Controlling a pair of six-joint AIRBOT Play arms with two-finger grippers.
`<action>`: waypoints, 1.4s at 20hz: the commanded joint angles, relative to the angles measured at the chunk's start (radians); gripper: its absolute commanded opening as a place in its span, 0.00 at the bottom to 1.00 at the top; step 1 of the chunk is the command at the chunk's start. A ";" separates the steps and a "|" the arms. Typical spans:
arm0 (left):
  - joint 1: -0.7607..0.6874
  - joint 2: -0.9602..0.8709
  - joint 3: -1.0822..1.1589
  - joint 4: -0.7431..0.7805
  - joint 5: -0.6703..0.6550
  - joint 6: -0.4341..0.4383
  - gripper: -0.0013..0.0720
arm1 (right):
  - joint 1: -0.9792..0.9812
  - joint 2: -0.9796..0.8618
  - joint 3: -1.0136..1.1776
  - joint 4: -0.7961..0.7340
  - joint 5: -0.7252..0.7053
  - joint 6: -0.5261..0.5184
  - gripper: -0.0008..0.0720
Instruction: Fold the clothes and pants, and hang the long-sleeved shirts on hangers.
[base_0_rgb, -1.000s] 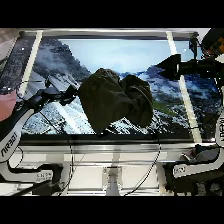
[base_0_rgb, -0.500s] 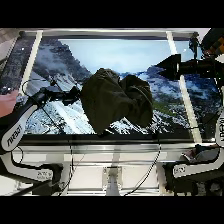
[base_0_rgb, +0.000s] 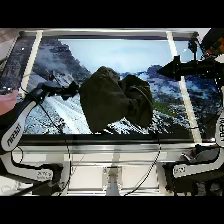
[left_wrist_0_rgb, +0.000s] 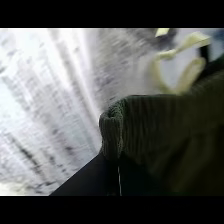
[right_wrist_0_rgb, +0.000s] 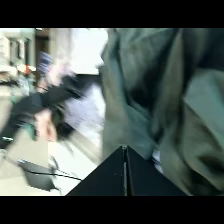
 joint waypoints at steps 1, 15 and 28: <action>0.003 0.089 0.083 0.045 -0.001 0.019 0.05 | -0.005 0.000 -0.040 -0.082 -0.001 -0.055 0.03; 0.207 0.350 0.097 0.130 -0.109 0.011 0.05 | -0.008 0.001 -0.540 -0.216 -0.029 -0.175 0.20; 0.203 0.350 0.097 0.220 -0.029 0.011 0.05 | 0.000 0.001 -0.517 -0.334 -0.184 -0.218 0.73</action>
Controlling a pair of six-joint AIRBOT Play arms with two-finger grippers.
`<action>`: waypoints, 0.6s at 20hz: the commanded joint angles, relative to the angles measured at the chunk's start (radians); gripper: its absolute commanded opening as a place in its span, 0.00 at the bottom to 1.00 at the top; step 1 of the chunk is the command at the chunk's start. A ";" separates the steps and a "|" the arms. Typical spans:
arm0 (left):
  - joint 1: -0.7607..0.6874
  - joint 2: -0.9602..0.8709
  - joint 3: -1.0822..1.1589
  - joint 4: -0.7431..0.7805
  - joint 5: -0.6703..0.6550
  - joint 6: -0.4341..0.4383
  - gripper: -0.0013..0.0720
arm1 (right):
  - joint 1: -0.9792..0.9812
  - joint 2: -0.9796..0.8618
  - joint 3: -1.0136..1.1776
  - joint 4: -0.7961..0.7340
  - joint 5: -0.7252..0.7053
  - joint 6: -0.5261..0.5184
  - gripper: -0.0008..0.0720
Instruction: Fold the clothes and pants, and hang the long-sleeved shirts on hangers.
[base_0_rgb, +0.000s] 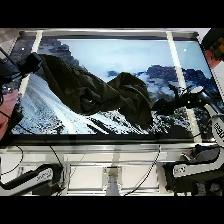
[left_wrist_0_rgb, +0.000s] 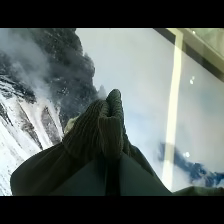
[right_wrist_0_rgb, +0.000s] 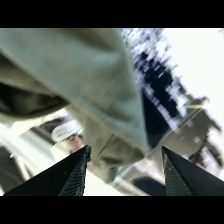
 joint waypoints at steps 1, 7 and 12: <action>-0.002 0.001 0.001 0.005 0.022 0.000 0.05 | 0.019 0.000 0.000 -0.023 -0.060 -0.060 0.73; -0.009 0.001 0.001 0.004 0.023 0.000 0.05 | 0.190 -0.001 0.000 -0.067 -0.182 -0.100 0.64; -0.009 0.001 0.001 0.001 0.026 0.000 0.05 | 0.227 0.008 0.047 -0.077 0.052 -0.034 0.03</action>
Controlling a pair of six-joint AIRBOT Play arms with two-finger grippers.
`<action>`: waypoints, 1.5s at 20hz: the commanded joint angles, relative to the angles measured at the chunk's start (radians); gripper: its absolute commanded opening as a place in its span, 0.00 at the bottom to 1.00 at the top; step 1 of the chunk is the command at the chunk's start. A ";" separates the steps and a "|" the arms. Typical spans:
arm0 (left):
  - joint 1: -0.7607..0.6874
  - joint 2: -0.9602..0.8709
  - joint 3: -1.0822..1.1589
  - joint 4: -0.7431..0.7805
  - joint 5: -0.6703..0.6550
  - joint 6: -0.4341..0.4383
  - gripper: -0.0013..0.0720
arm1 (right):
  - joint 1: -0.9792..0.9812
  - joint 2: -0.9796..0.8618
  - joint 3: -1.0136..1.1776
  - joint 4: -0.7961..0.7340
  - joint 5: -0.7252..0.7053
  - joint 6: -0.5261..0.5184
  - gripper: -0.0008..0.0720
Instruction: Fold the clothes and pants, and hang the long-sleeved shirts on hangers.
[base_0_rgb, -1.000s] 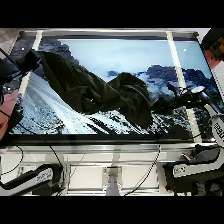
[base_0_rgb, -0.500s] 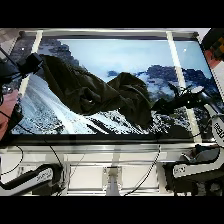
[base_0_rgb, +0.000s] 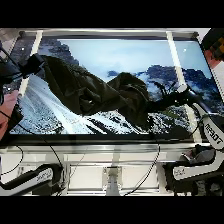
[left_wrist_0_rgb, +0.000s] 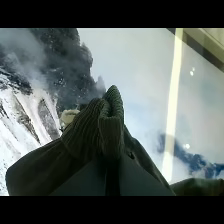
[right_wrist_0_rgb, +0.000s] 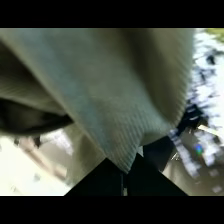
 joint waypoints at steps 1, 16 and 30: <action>0.000 0.001 0.001 -0.002 -0.035 -0.001 0.05 | 0.002 0.035 0.056 -0.031 0.149 0.097 0.02; -0.069 -0.034 0.001 0.146 -0.478 -0.427 0.05 | -0.187 0.185 0.600 -0.327 -0.453 0.326 0.03; -0.108 -0.060 -0.016 0.449 -0.066 -0.404 0.05 | -0.201 0.035 0.601 -0.379 -0.343 0.359 0.03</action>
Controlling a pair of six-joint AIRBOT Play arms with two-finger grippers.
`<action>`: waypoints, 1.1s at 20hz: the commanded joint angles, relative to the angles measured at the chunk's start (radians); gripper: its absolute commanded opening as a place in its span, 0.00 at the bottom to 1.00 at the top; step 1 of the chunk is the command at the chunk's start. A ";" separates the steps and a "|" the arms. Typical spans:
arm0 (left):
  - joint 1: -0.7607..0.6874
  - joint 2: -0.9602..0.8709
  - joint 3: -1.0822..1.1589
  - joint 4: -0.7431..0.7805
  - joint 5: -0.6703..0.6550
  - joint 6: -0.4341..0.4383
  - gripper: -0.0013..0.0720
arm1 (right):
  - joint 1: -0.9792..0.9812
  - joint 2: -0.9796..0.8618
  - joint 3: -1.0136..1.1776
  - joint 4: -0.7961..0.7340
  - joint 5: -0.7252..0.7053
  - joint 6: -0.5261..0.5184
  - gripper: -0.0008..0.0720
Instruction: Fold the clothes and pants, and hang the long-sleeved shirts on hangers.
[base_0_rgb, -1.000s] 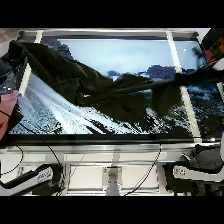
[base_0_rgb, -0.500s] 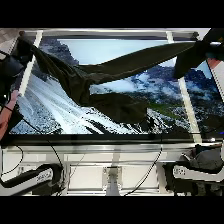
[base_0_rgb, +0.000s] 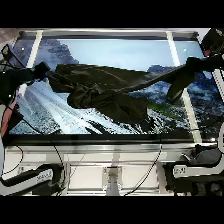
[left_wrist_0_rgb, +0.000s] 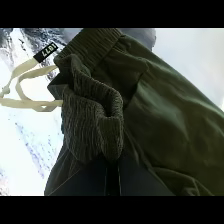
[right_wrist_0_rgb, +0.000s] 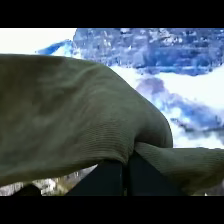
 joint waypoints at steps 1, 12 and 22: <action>-0.023 -0.004 -0.002 0.005 -0.083 0.004 0.05 | 0.002 -0.042 0.002 0.066 -0.277 0.003 0.03; -0.030 -0.004 -0.002 0.006 -0.122 0.005 0.05 | -0.007 -0.248 0.156 -0.006 -0.206 -0.031 0.03; -0.029 -0.004 -0.003 0.022 -0.071 0.005 0.05 | -0.172 -0.438 0.145 -0.125 0.505 0.076 0.03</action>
